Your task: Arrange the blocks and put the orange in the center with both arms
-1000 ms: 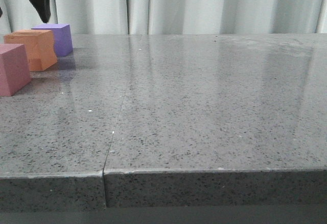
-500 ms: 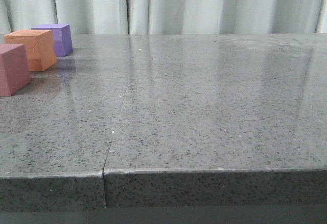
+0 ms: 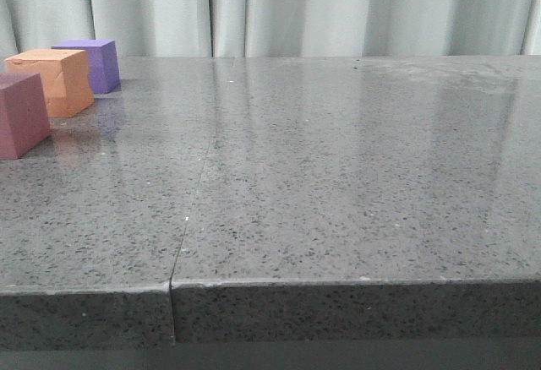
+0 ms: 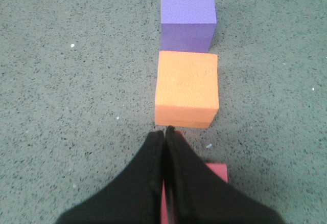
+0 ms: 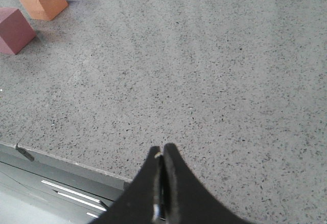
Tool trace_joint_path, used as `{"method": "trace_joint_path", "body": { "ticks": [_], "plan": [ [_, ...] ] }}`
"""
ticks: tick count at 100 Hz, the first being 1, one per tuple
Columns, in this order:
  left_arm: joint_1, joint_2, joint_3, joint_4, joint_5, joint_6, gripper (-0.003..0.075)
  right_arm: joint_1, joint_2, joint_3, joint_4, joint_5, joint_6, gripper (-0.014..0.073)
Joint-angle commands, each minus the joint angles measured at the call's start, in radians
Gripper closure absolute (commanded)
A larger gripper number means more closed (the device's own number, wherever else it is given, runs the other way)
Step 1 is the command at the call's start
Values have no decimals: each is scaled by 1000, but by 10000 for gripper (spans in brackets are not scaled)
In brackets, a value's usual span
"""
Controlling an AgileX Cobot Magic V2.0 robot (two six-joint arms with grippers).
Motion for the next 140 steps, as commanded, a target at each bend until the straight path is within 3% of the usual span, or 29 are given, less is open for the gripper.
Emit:
{"method": "trace_joint_path", "body": {
  "ticks": [1,99,123,140],
  "plan": [
    [2,-85,17,9,-73,-10,741,-2,8,-23,-9,-72,-10,663],
    [2,-635,408,-31,-107,-10,741,-2,8,-23,-9,-72,-10,663],
    [-1,-700,455,-93,47,-1,741,-2,8,-23,-9,-72,-10,663],
    [-1,-731,513,-93,51,-1,741,-2,8,-23,-9,-71,-10,663]
  ]
}}
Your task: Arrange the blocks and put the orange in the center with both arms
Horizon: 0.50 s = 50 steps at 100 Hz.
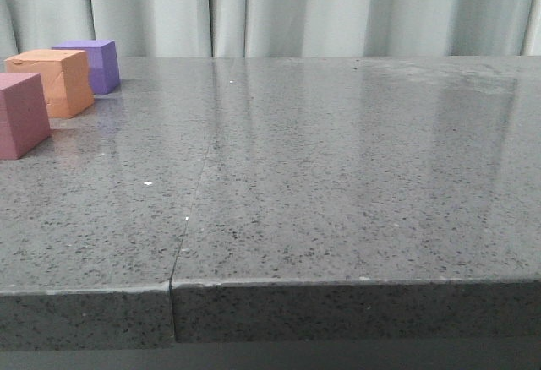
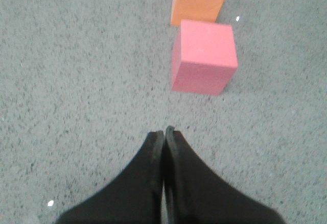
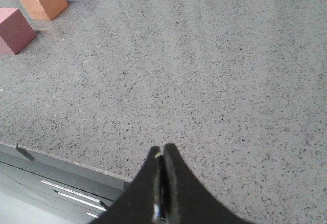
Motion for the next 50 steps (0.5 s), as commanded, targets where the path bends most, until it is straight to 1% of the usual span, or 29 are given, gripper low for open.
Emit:
{"method": "trace_joint_path", "body": {
  "ticks": [1,13,17,30,38,44,50],
  "plan": [
    [-1,-13,0,1,-50,-1,741,-2,8,-23,-9,-71,-10,663],
    [-1,-38,28,7,-63,-1,741,-2,8,-23,-9,-71,-10,663],
    [-1,-47,44,9,-94,1,741,-2,8,-23,-9,-71,-10,663],
    [5,-88,131,31,-292,19,741,-2,8,-23,-9,-71,-10,663],
    [27,-118,196,28,-402,46,741,-2,8,-23,-9,-71,-10,663],
    [47,-139,238,7,-479,103,741,-2,8,-23,-9,-71,-10,663],
    [73,-161,282,-52,-536,175,741,-2,8,-23,-9,-71,-10,663]
  ]
}}
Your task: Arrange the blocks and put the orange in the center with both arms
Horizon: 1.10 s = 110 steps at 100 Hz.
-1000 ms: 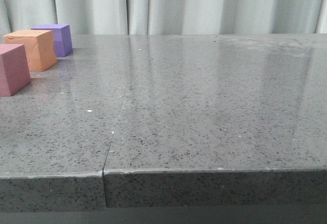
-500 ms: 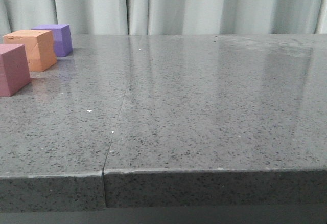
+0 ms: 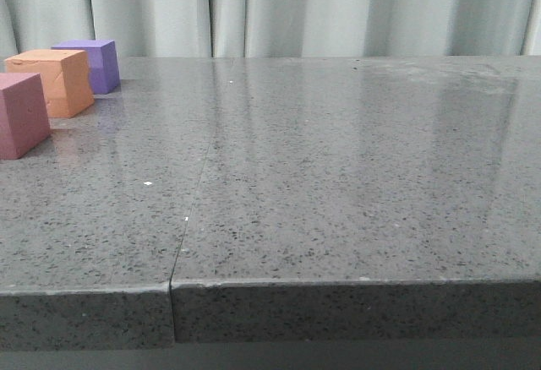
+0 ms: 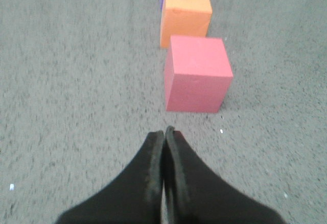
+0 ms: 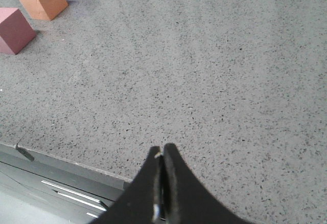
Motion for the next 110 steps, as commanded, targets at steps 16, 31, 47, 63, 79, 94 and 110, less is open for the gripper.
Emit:
{"method": "trace_joint_path", "body": {
  "ticks": [16,31,47,63,79,94,110],
  "plan": [
    [89,-97,127,-138,-312,291,741,-2,8,-23,-9,-71,-10,663],
    [122,-180,197,-200,-340,340,741,-2,8,-23,-9,-71,-10,663],
    [147,-276,264,-203,-343,355,741,-2,8,-23,-9,-71,-10,663],
    [156,-348,340,-246,-395,394,741,-2,8,-23,-9,-71,-10,663],
    [156,-422,406,-272,-447,416,741,-2,8,-23,-9,-71,-10,663],
    [158,-484,486,-286,-552,416,741,-2,8,-23,-9,-72,-10,663],
    [158,-483,483,-288,-524,416,741,-2,8,-23,-9,-71,-10,663]
  ]
}}
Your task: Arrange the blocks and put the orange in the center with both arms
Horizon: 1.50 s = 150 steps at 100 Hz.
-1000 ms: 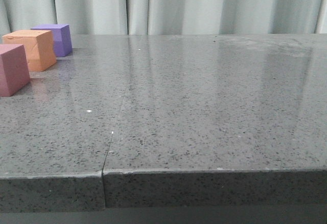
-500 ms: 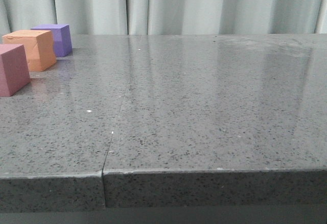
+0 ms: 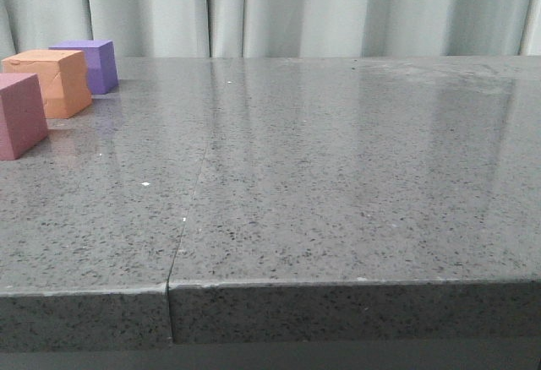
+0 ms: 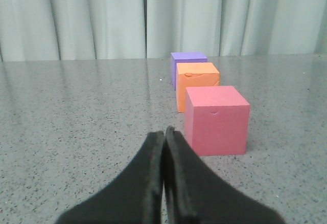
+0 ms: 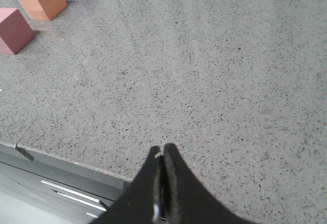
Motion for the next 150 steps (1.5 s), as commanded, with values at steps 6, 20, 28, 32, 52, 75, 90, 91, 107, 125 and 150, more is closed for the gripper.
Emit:
{"method": "trace_joint_path", "body": {
  "ticks": [6,20,28,32,52,75,90,91,107,125,150],
  "plan": [
    [4,-29,42,-13,-90,2,741,-2,8,-23,-9,-73,-10,663],
    [4,-29,42,-13,-108,2,741,-2,8,-23,-9,-73,-10,663],
    [2,-29,42,-13,-119,2,741,-2,8,-23,-9,-73,-10,663],
    [2,-29,42,-13,-119,2,741,-2,8,-23,-9,-73,-10,663],
    [2,-29,42,-13,-119,2,741,-2,8,-23,-9,-73,-10,663],
    [2,-29,42,-13,-119,2,741,-2,8,-23,-9,-73,-10,663],
    [2,-29,42,-13,-119,2,741,-2,8,-23,-9,-73,-10,663],
    [2,-29,42,-13,-119,2,741,-2,8,-23,-9,-73,-10,663],
    [2,-29,42,-13,-119,2,741,-2,8,-23,-9,-73,-10,663],
    [2,-29,42,-13,-119,2,741,-2,8,-23,-14,-75,-10,663],
    [2,-29,42,-13,-119,2,741,-76,8,41,-20,-225,-10,663]
  ]
}}
